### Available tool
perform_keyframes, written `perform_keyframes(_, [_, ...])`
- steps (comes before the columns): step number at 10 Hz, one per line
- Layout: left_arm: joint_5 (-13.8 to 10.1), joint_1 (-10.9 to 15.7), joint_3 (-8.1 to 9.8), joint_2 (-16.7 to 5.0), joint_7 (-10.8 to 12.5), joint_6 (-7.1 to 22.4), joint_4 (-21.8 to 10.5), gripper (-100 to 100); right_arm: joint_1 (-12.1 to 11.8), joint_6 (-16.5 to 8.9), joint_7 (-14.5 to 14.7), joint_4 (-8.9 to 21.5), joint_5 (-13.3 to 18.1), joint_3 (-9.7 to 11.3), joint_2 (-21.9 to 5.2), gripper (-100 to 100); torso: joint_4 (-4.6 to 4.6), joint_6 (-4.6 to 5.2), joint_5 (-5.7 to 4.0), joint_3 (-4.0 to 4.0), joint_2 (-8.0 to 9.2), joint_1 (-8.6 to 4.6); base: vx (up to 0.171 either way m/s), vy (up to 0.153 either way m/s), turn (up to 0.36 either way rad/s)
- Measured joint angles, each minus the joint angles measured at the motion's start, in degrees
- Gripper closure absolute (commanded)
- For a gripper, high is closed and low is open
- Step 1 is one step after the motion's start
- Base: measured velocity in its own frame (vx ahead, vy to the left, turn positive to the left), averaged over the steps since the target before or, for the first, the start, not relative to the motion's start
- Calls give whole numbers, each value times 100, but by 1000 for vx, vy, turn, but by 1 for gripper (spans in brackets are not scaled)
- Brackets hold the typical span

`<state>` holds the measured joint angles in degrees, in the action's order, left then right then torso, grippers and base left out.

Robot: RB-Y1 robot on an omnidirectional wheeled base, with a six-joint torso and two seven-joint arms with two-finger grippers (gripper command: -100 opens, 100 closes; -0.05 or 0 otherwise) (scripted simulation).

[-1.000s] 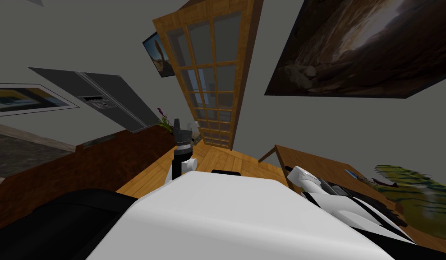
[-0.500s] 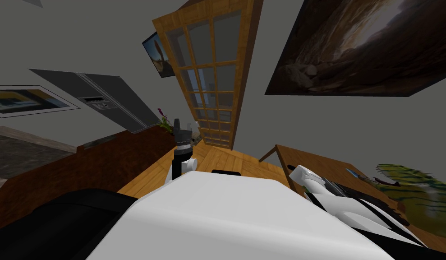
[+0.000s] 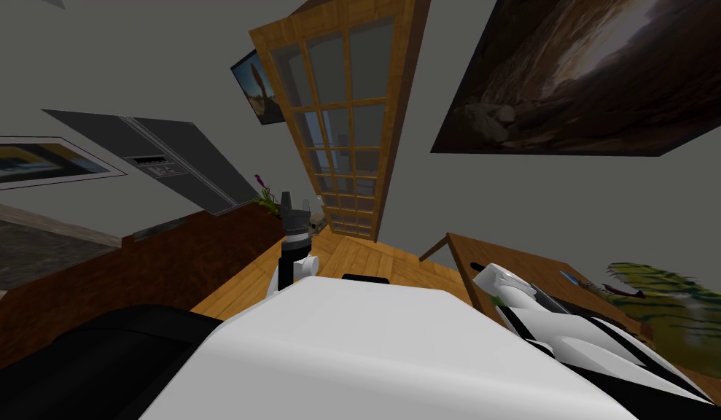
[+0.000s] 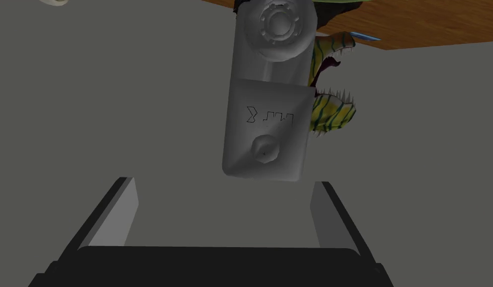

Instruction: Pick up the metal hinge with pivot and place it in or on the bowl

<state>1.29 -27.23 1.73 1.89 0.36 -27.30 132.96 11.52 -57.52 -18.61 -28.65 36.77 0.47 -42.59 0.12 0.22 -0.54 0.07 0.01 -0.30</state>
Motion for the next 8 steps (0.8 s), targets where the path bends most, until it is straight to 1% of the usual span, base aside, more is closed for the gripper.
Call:
perform_keyframes(1, [0,0,0,0,0,0,0,0,109,41,135,78,-44,-26,-114,-100,0,-1,3,1,1,12,-20,91,-21])
perform_keyframes(2, [0,0,-1,1,0,0,0,0,148,84,274,57,-103,-66,-218,-100,0,-1,5,0,0,23,-6,41,-9])
perform_keyframes(3, [0,0,0,0,0,0,0,0,149,89,307,48,-111,-72,-228,0,-1,-1,2,-2,-3,9,-2,7,0])
perform_keyframes(8, [0,0,0,0,0,0,0,0,149,88,304,49,-110,-71,-226,0,-2,-1,-3,-4,-8,-10,0,0,0])
